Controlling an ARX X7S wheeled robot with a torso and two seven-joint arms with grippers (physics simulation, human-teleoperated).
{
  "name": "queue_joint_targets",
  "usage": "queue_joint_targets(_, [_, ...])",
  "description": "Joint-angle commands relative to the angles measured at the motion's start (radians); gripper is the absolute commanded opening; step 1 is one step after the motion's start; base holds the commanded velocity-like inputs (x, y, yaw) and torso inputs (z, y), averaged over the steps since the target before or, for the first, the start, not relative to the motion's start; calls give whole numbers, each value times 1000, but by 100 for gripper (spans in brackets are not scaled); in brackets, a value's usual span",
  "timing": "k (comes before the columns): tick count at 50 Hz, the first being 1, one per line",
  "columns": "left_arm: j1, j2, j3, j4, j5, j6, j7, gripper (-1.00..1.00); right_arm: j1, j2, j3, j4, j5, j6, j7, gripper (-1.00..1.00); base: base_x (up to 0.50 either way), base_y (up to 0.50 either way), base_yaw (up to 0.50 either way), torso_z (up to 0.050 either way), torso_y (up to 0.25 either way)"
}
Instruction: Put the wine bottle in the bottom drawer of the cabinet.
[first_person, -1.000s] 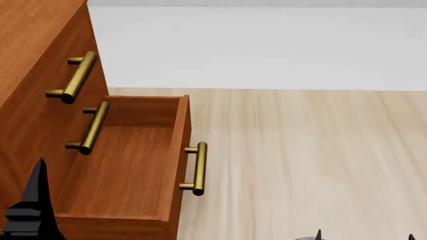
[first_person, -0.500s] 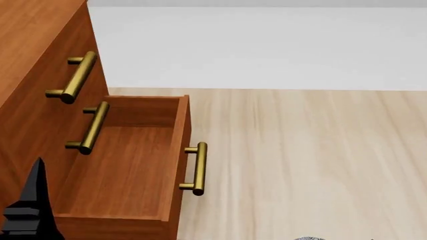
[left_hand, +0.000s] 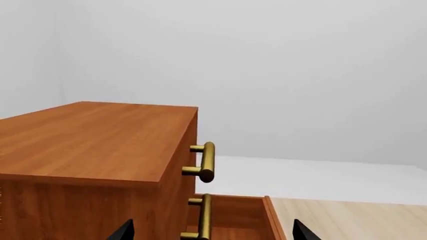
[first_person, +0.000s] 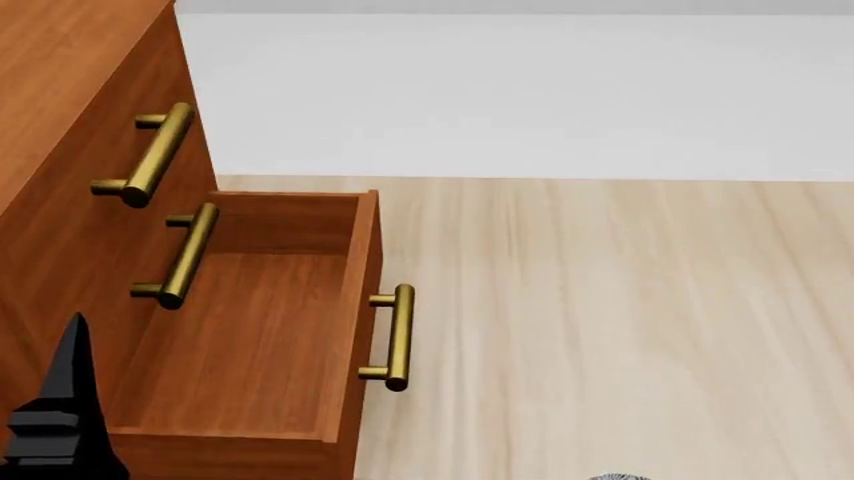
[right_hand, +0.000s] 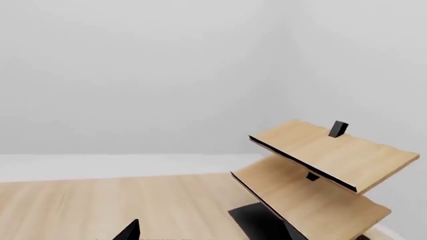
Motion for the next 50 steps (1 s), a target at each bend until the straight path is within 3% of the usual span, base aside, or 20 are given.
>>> queue_joint_targets(1, [5,-2,2,-5,4,7,2,100,-28,-3,43,5,14,-7,11,100,0,0,0,0,0])
queue_joint_targets(50, [28,2,23,-25,37,35,22,100,-109,-16,183,76,50,-20,25,100,0,0,0,0,0])
